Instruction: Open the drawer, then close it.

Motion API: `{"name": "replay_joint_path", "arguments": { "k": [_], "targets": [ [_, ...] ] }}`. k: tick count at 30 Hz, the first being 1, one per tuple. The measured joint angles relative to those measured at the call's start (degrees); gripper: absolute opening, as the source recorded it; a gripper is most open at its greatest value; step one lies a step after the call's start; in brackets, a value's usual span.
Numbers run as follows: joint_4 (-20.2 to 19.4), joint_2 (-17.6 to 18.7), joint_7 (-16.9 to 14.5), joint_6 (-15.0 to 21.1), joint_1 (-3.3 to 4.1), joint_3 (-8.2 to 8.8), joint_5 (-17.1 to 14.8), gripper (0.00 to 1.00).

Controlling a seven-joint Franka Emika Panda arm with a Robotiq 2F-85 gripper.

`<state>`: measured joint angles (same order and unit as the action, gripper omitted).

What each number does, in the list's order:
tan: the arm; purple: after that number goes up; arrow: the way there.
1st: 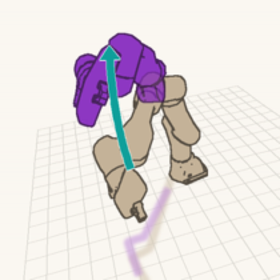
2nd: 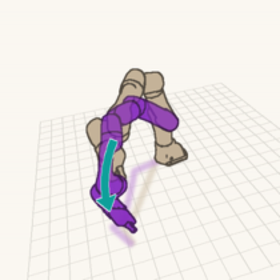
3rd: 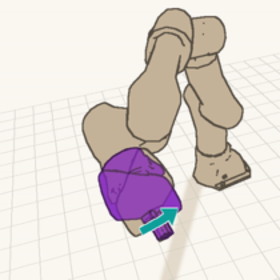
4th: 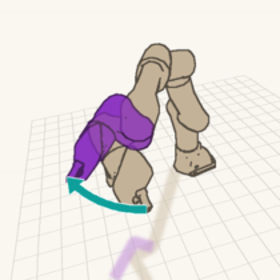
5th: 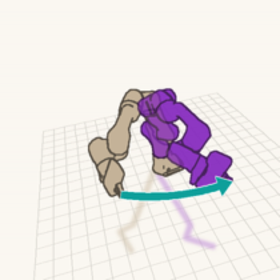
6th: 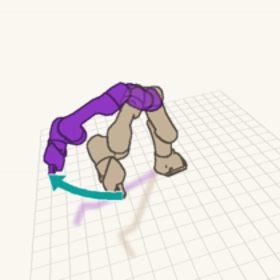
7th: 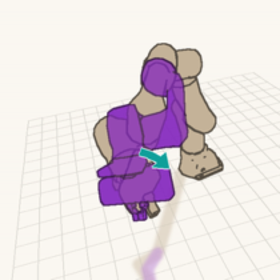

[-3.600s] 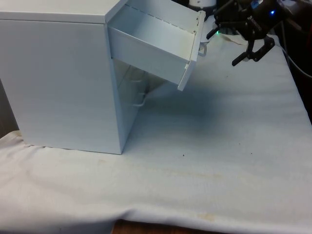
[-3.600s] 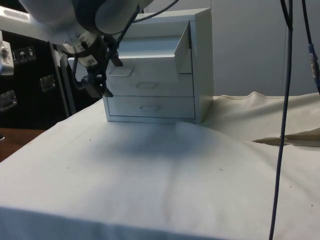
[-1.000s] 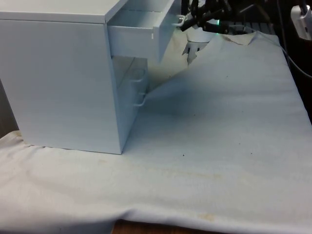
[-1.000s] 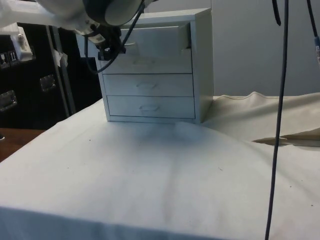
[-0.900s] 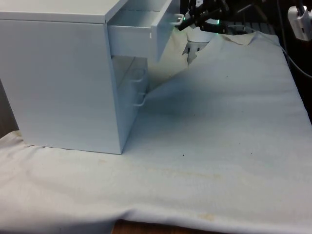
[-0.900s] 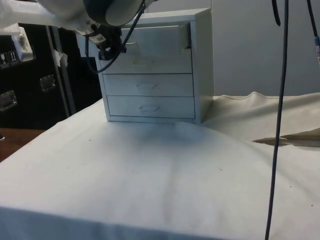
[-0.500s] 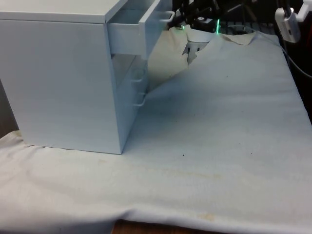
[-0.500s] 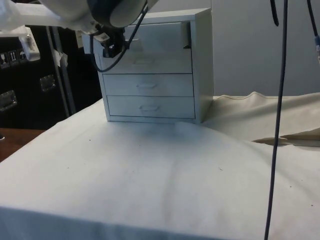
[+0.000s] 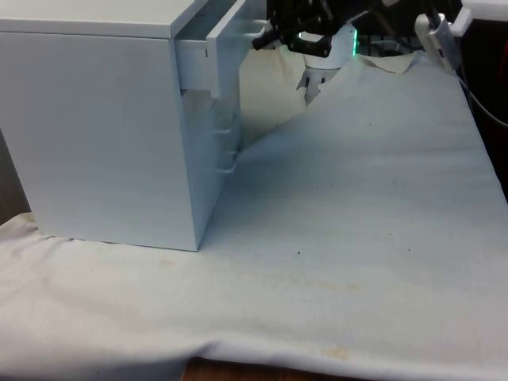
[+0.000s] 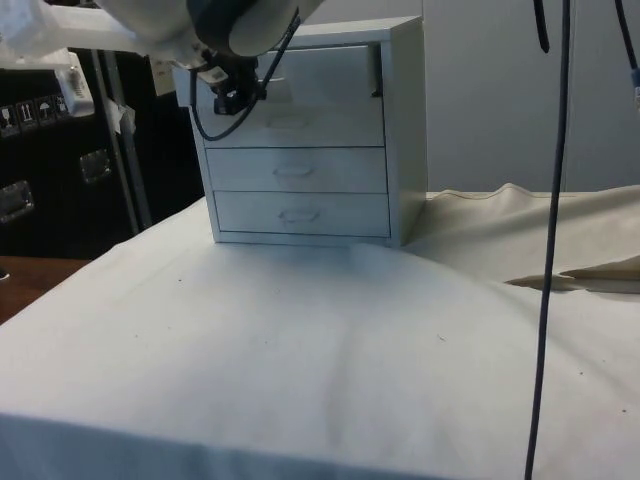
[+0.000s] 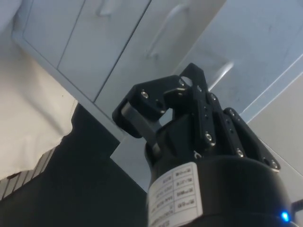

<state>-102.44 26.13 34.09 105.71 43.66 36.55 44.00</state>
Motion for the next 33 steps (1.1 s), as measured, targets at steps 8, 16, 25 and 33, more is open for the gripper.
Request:
{"name": "replay_joint_path", "arguments": {
  "k": [8, 16, 25, 33],
  "targets": [
    [-0.9, -0.1, 0.0, 2.1, -0.34, 1.72, 0.0, 0.0],
    [-1.5, -0.1, -0.1, 3.7, -0.63, 3.09, 0.0, 0.0],
    [-2.1, -0.1, -0.1, 5.6, -1.2, 4.58, -0.1, 0.0],
    [-2.6, -0.6, -0.1, 6.0, -1.15, 4.64, -2.9, 0.0]
  ]
}}
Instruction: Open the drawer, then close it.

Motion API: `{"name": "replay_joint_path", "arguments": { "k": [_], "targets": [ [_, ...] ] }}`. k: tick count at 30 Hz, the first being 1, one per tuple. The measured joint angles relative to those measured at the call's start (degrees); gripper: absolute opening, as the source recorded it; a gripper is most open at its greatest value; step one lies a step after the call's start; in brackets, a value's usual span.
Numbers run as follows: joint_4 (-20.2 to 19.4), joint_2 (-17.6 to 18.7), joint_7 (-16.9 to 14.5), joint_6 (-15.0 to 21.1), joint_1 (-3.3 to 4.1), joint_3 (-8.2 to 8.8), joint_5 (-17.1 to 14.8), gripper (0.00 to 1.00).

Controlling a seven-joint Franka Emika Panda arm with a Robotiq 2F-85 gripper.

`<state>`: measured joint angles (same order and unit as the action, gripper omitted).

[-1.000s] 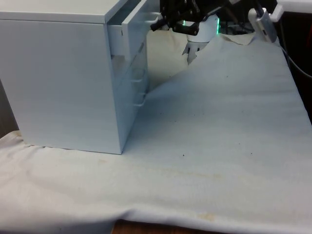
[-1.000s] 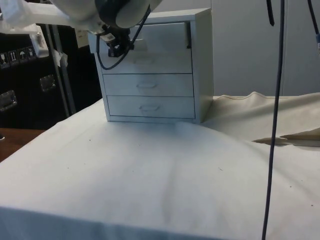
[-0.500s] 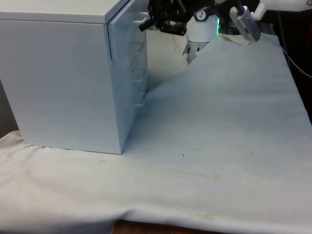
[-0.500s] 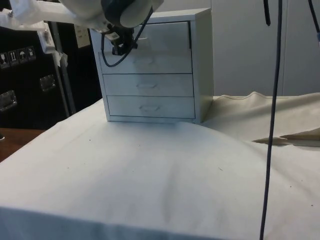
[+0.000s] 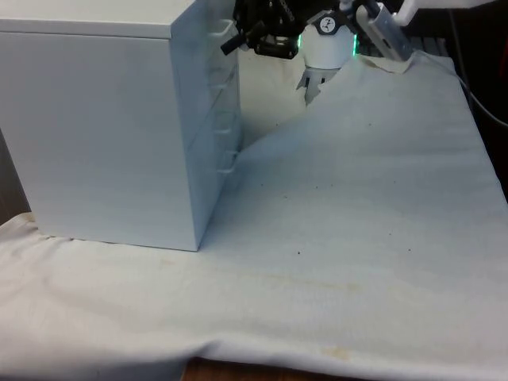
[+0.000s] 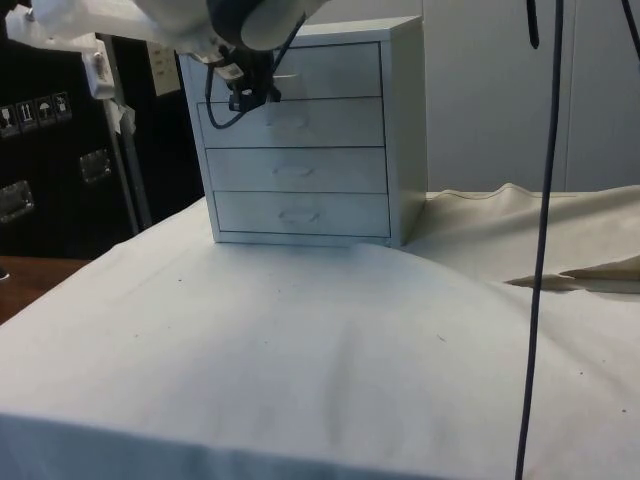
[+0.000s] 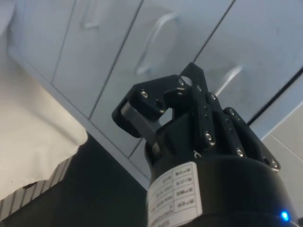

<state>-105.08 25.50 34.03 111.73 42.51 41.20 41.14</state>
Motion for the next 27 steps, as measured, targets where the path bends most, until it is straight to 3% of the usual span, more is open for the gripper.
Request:
{"name": "replay_joint_path", "arguments": {
  "k": [11, 27],
  "targets": [
    [-0.5, -0.4, 0.0, 0.6, 0.0, 0.0, -4.0, 0.0],
    [-0.5, -1.2, -0.1, 0.8, 0.63, -0.69, -10.0, 0.0]
  ]
}}
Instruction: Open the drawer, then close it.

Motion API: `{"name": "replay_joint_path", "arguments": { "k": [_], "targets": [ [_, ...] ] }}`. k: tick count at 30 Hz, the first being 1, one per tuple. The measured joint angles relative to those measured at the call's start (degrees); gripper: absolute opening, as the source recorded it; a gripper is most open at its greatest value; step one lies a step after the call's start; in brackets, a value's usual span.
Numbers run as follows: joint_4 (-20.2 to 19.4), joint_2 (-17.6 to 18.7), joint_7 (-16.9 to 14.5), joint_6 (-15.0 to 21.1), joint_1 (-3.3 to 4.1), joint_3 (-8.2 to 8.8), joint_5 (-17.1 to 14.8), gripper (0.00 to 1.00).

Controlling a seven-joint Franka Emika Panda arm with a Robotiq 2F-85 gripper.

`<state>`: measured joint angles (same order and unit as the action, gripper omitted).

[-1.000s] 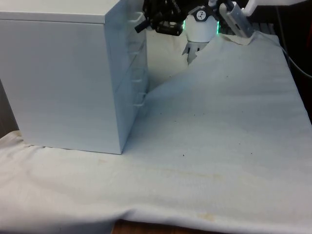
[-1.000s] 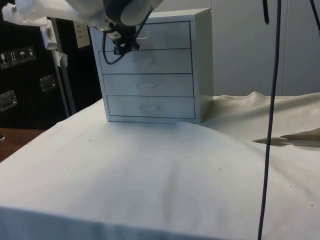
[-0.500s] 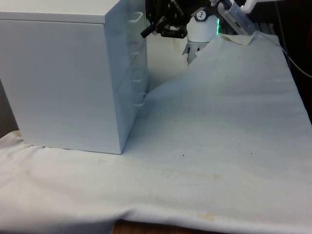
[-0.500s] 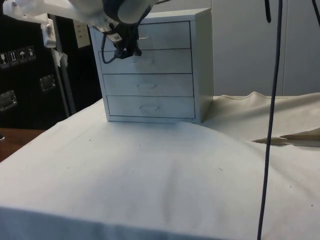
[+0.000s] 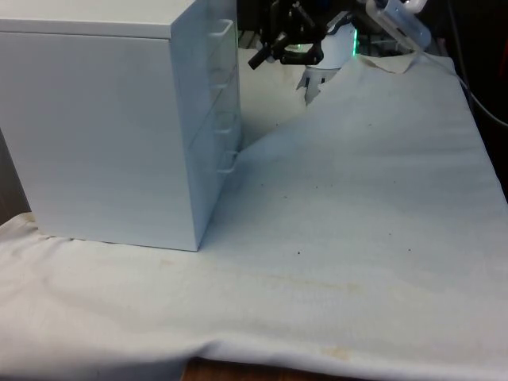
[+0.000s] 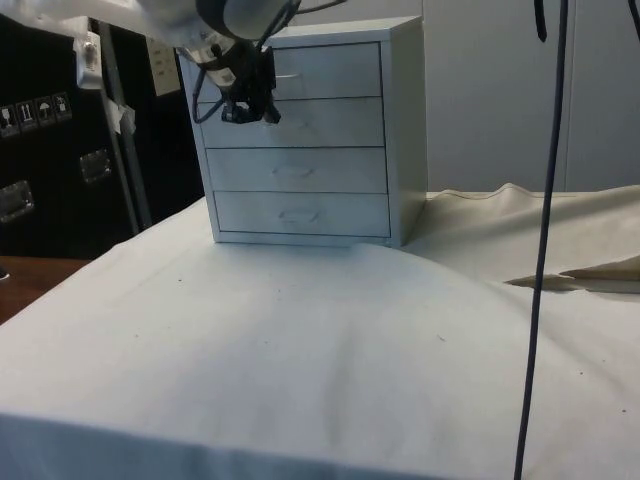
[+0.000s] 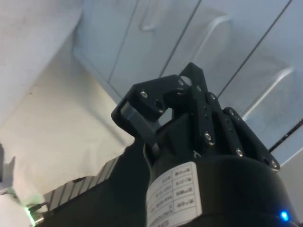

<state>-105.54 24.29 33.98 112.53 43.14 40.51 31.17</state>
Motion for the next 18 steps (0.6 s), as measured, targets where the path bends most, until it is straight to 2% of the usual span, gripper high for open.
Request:
{"name": "replay_joint_path", "arguments": {
  "k": [4, 18],
  "targets": [
    [0.0, -0.2, 0.1, 0.0, 0.0, -0.34, -1.0, 0.0],
    [0.7, -0.6, 0.2, 0.0, 0.69, -1.66, -4.5, 0.0]
  ]
}}
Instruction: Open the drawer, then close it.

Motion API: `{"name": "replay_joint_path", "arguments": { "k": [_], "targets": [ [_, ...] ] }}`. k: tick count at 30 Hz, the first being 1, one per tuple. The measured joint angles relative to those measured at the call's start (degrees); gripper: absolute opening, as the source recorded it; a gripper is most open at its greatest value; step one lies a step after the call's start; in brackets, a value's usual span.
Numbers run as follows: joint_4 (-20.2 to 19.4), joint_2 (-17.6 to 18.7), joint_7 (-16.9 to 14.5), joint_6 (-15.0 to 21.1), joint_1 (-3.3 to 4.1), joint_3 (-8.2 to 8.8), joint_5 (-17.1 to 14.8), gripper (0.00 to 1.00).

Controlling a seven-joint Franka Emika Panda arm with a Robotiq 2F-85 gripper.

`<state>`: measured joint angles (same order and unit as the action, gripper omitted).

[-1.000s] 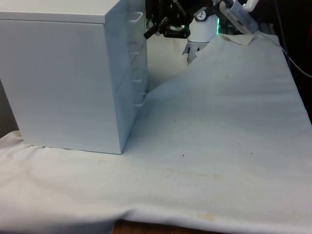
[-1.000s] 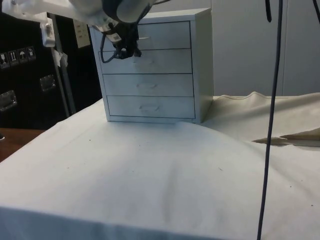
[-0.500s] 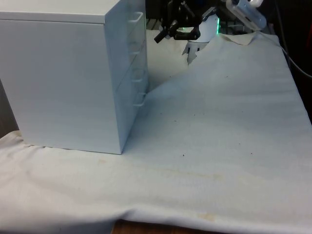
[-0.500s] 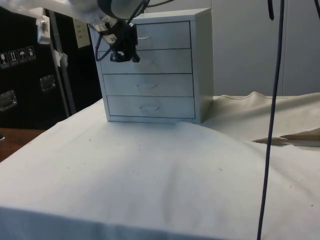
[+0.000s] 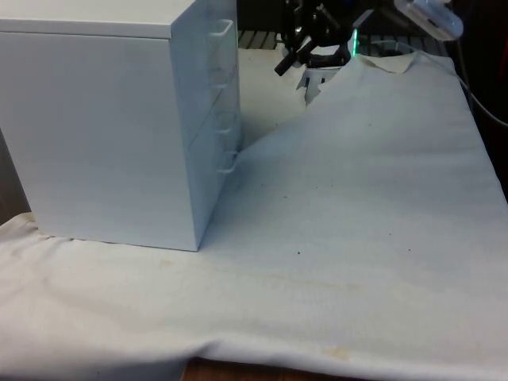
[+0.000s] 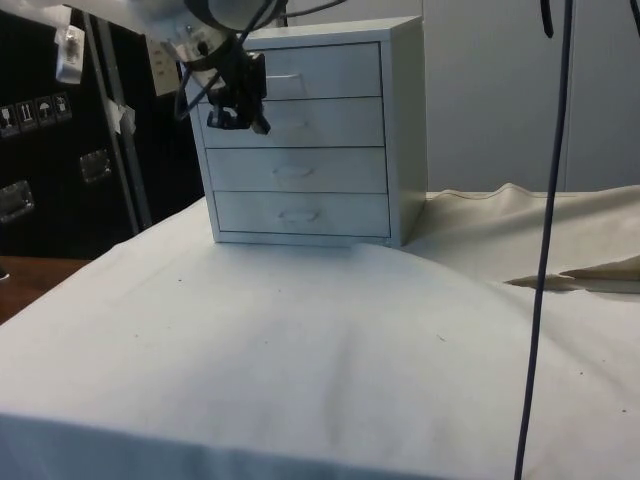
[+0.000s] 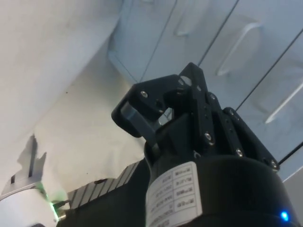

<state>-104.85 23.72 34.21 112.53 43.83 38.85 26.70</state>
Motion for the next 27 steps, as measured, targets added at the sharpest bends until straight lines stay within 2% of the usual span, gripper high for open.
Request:
{"name": "replay_joint_path", "arguments": {
  "k": [7, 14, 17, 19, 20, 21, 27],
  "targets": [
    [2.1, -0.3, 1.2, -2.9, 0.86, -1.89, -0.3, 0.0],
    [2.8, -0.2, 1.3, -3.8, 0.92, -2.41, -0.3, 0.0],
    [2.8, -0.2, 1.3, -3.8, 0.92, -2.46, -0.3, 0.14],
    [2.8, -0.1, 1.3, -3.8, 0.97, -2.52, -0.3, 0.28],
    [2.8, -0.1, 1.3, -3.8, 0.97, -2.52, -0.3, 0.28],
    [2.9, -0.1, 1.3, -3.8, 0.97, -2.52, -0.3, 0.39],
    [3.0, 0.1, 1.3, -3.8, 0.97, -2.52, -0.3, 0.7]
  ]
}}
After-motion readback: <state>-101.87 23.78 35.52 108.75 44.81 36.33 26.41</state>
